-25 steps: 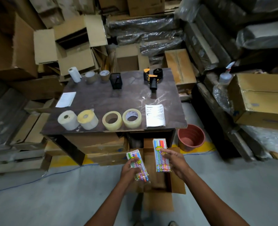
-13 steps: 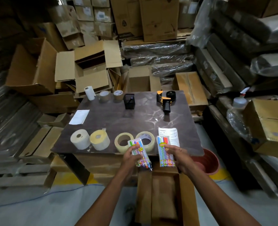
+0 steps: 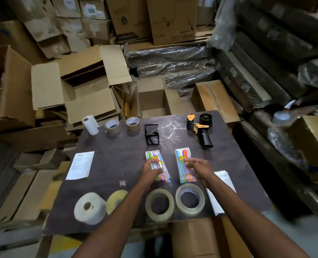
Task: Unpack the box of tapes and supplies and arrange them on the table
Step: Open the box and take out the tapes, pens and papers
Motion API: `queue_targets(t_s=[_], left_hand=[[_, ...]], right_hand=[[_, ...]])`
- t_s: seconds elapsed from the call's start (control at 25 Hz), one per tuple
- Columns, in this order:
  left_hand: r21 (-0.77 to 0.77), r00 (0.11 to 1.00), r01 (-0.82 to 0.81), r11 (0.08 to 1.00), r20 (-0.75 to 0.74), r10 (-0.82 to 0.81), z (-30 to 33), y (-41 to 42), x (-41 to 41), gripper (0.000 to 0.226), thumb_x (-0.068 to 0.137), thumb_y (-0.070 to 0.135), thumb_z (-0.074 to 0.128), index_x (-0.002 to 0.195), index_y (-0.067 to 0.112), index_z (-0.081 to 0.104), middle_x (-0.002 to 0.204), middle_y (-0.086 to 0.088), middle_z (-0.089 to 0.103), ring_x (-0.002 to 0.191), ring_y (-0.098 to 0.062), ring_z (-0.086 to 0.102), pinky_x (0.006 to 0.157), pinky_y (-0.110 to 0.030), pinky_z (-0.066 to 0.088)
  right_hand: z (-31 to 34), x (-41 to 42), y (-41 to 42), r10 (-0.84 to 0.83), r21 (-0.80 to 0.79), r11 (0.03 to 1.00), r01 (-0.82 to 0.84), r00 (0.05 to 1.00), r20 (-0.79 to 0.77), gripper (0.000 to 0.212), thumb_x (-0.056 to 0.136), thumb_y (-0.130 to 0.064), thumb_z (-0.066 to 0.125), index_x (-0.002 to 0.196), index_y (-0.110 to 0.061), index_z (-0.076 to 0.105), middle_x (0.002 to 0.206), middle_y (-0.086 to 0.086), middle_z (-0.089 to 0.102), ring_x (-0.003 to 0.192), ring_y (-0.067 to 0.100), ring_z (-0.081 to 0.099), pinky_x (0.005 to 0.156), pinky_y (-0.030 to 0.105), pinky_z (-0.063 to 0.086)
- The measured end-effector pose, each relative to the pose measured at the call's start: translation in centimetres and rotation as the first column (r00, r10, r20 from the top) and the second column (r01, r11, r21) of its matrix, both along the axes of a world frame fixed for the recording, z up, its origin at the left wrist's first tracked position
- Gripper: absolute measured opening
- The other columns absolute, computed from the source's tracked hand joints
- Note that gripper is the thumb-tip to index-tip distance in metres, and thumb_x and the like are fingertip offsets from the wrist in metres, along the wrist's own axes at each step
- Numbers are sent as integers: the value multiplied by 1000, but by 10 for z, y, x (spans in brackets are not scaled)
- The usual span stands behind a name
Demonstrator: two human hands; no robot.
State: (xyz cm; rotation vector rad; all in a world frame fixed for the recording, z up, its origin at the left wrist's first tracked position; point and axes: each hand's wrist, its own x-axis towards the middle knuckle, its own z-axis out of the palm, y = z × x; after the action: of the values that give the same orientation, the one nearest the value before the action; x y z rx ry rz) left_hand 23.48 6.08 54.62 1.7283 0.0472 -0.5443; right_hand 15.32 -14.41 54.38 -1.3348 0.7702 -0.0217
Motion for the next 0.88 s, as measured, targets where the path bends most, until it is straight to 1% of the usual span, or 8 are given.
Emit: queue_targets(t_s=[0.12,0.28,0.36,0.44,0.56,0.64,0.72,0.88], left_hand=[[61,999,52,997,10,-52,-10,0,30,39,78,-16,67,100,16,63,104,-18,67,77,-21,65,61,-30,59],[76,996,91,993,-28,-89,-39,2,50,38,80,-15,67,107,12,66,115,-19,67,87,-26,67,71,-38,61],[109,995,93,990,-39,-89,-48,1,51,39,80,-14,67,110,10,66,115,-18,68,87,-26,67,74,-41,61],[140,993,112,984,-49,-106,-55,1,51,40,79,-15,65,109,11,66,114,-17,68,88,-27,67,78,-44,61],[219,992,129,967,-29,-126,-65,-1,47,43,76,-14,66,95,24,67,114,-13,66,95,-29,68,81,-44,60],[303,986,147,942,33,-165,-66,-1,44,46,72,-10,71,91,32,66,116,-8,58,100,-25,64,87,-32,56],[430,964,199,880,73,-254,-62,0,40,41,75,-4,74,105,23,66,115,-2,43,100,-15,52,87,-14,42],[499,946,210,841,112,-303,-59,5,38,37,81,5,73,115,17,65,119,-4,39,106,-18,54,87,-13,37]], right_hand=[[-9,31,3,-18,-72,997,13,998,-66,34,83,5,59,80,-20,81,75,13,65,60,18,49,60,28,43],[-24,50,13,-51,-114,993,39,994,-100,28,89,7,55,95,-7,79,58,1,63,41,6,48,42,17,40],[-32,52,17,-61,-161,986,39,989,-132,28,91,7,52,95,-6,77,44,-8,55,33,2,41,37,15,36],[-42,52,18,-54,-199,980,21,985,-163,30,91,8,50,92,-7,76,37,-6,48,28,4,33,34,15,29],[-55,48,18,-59,-240,971,7,976,-208,30,90,7,49,92,-6,77,40,-1,47,30,7,31,35,16,28],[-58,47,17,-43,-272,962,-24,971,-235,30,89,6,51,93,-8,78,45,1,49,36,9,35,38,17,33],[-63,47,15,-13,-328,942,-75,966,-258,30,86,4,55,93,-11,80,48,0,53,44,12,43,45,20,40],[-65,47,13,27,-455,873,-176,949,-316,19,79,-16,68,87,-27,81,75,0,73,71,19,68,69,30,55]])
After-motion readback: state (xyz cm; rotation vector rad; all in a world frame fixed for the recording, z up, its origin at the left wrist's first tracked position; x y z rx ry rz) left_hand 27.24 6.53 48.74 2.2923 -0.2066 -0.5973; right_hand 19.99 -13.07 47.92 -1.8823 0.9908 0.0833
